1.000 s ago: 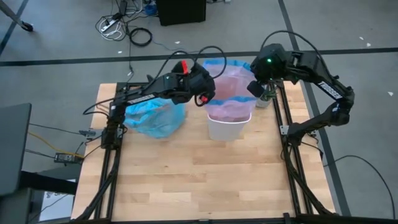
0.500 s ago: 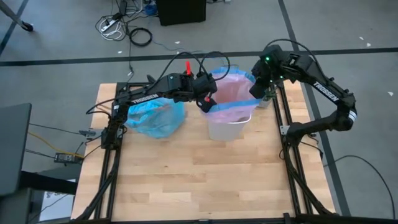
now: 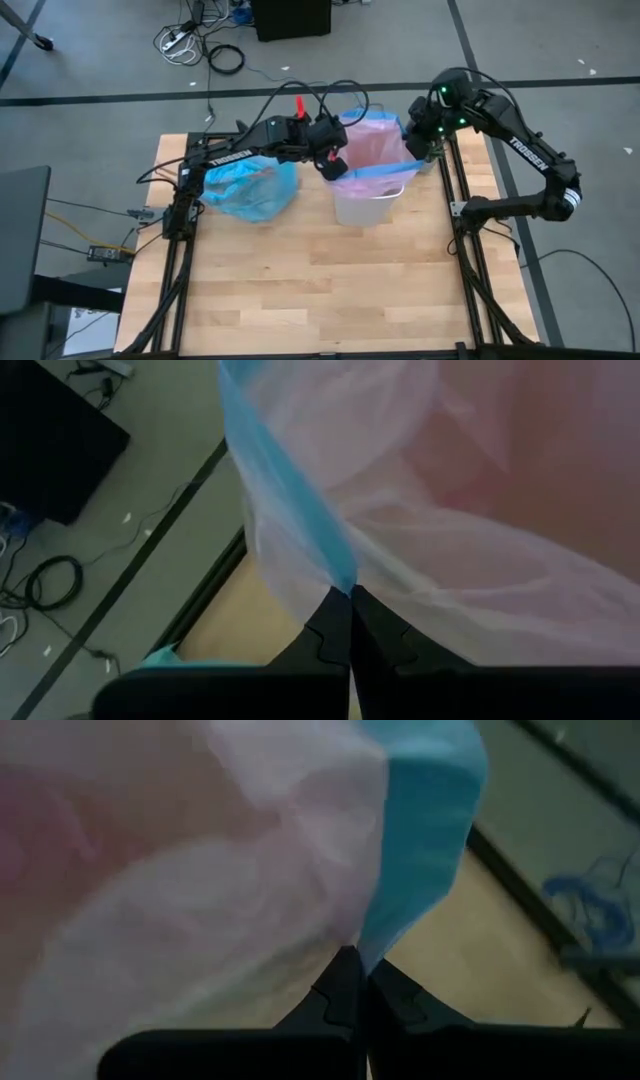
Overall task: Place trash/remove bag and relplace
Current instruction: Put the new trash bag into the trash bin
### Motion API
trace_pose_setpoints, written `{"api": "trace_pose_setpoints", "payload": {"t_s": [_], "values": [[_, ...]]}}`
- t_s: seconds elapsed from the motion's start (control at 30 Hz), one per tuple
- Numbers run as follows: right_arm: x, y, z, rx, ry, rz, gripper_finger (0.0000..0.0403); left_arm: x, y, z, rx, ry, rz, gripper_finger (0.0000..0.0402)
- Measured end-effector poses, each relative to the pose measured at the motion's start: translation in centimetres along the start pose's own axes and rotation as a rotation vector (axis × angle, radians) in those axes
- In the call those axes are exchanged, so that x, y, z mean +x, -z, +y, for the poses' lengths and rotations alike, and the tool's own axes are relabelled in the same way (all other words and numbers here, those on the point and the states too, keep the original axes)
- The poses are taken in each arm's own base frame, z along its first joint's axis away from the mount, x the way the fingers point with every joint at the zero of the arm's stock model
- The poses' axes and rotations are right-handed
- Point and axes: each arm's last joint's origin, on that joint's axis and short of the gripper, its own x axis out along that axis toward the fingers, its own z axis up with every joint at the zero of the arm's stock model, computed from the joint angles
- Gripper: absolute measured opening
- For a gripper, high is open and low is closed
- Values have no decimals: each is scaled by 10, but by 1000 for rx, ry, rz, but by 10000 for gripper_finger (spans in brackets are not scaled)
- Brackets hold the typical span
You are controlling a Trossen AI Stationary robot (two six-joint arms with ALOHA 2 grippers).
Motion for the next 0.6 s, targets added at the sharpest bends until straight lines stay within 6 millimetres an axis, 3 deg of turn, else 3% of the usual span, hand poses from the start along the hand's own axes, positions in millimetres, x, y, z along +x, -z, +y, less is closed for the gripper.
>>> {"api": "trace_pose_setpoints", "payload": {"t_s": [0.13, 0.33, 0.6], "values": [[-3, -9, -2, -26, -1, -79, 0, -12, -3, 7, -20, -16, -43, 5], [7, -12, -17, -7, 9, -75, 0, -27, -7, 26, -58, -140, -117, 5], [11, -14, -32, 7, 30, -90, 0, -9, -8, 60, -109, -222, -60, 5]]}}
